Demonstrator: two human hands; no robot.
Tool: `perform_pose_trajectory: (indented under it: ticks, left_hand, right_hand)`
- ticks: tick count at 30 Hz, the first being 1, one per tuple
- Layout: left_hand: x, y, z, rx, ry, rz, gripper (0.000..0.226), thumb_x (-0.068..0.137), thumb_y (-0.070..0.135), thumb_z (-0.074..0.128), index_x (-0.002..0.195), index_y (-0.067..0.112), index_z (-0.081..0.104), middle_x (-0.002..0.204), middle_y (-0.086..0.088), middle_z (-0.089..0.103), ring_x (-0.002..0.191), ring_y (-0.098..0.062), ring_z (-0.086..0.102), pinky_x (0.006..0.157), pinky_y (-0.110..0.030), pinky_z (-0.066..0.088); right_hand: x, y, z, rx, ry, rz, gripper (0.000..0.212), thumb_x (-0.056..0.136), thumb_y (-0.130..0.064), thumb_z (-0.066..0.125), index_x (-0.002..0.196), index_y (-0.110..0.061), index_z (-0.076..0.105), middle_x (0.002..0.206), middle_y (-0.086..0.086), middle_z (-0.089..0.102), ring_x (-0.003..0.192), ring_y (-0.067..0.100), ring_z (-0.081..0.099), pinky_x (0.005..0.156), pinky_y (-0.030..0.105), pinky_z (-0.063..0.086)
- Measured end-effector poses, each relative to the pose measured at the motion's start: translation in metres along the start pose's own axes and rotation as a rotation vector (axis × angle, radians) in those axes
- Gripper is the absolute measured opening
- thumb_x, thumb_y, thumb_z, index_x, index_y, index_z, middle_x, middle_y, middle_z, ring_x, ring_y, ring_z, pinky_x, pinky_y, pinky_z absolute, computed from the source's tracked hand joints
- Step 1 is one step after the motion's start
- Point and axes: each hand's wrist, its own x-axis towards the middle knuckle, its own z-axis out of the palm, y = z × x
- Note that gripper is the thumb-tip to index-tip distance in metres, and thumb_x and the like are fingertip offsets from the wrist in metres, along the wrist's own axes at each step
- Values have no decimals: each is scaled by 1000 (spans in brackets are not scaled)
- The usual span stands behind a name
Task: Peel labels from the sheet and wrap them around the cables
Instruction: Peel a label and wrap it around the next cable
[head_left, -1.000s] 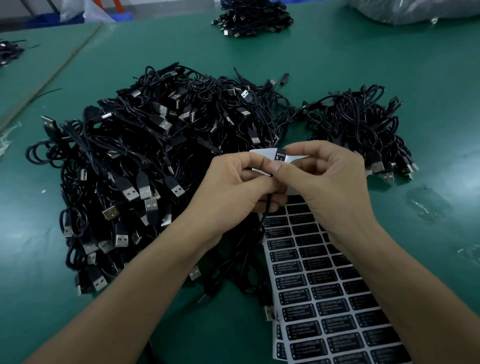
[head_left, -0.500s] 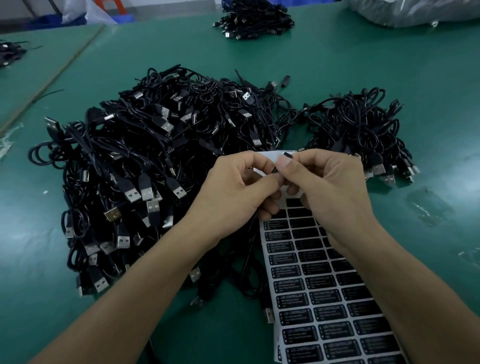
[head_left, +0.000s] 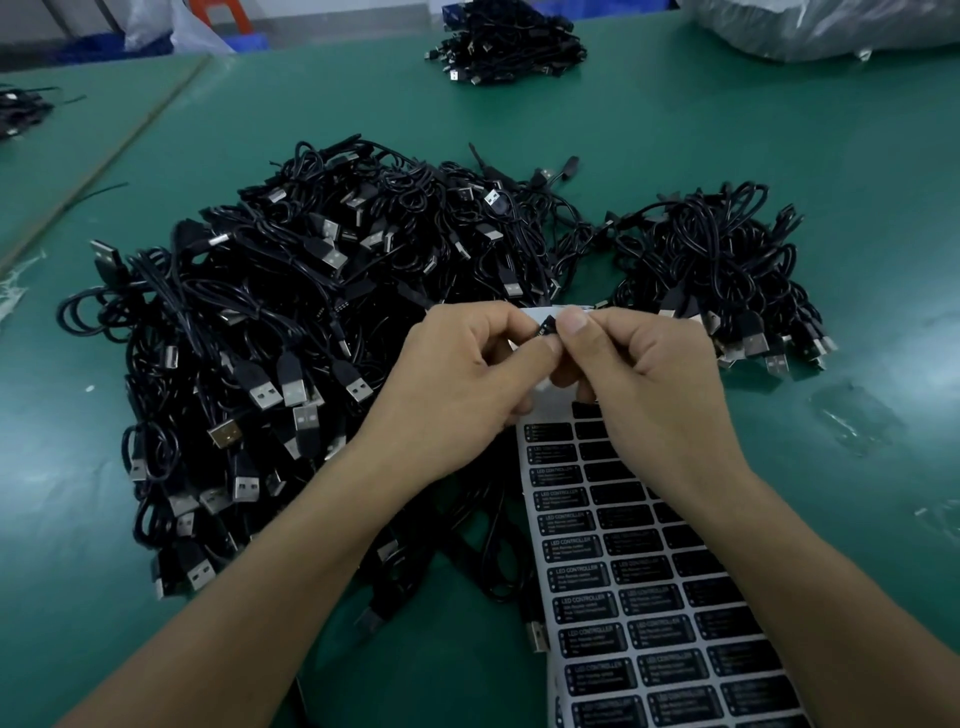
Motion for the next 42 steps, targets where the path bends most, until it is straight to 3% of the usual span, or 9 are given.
perform_pose_trajectory:
  ticks: [3,7,14,21,24,28,33,37,42]
  left_hand:
    - [1,2,-2,-6,39,14,23,97,24,64,74,18,67,49,3,61,43,-6,57,46,-18,45]
    - [2,8,-3,-96,113,-6,31,98,15,59,67,15,63,47,0,60,42,-10,53,46,-20,44]
    - [-2,17,0,-224,202,17,38,101,23,57,65,9,62,47,1,57,41,-5,48,44,-15,39]
    - [1,21,-5,-388,307,-70,28,102,21,53,77,15,65,50,3,58,47,-9,53,46,-19,44]
    - [4,20,-13,-414,355,-87,24,102,21,52,80,17,61,55,3,64,52,-10,60,48,-19,46]
    - [5,19,-18,-550,390,-113,37,107,35,43,81,14,59,63,-1,70,58,-15,66,50,-25,51]
    - [6,16,-19,-585,326,-169,50,106,49,31,93,14,64,76,-4,74,65,-14,68,52,-27,53]
    - [7,13,-17,-478,318,-168,38,106,40,43,86,16,65,69,1,68,59,-10,59,49,-24,47]
    - [5,12,-16,-421,311,-142,32,105,30,48,82,16,65,66,4,64,58,-8,56,49,-22,45]
  right_hand:
    - [-3,-3,3,-51,13,-50,47,103,-32,54,64,-7,64,53,-8,54,49,7,47,50,18,36]
    - [-9,-6,6,-168,-106,-107,61,92,-56,50,58,-8,62,44,3,47,41,18,40,41,33,31]
    - [-14,-14,10,-425,-346,-195,63,69,-84,47,75,-28,75,58,-12,53,62,7,51,56,37,47]
    - [-14,-10,12,-160,-375,-129,11,79,-37,72,81,-26,72,67,-8,60,62,8,55,57,30,48]
    - [-15,-12,12,53,-390,-21,6,82,-24,70,81,-18,70,68,1,65,52,6,51,51,19,41]
    - [-13,-15,8,275,-425,88,8,87,-17,69,80,-21,70,68,4,68,56,12,58,52,27,49]
    - [-4,-17,-4,384,-214,104,18,97,-4,60,93,-16,74,65,-4,60,55,2,53,50,13,44]
    - [8,-10,-19,154,63,60,21,97,-16,63,98,-34,73,71,-11,67,59,1,54,54,13,48]
    - [27,-3,-48,-196,312,34,17,95,-23,66,106,-35,72,64,-26,65,58,-1,60,59,8,46]
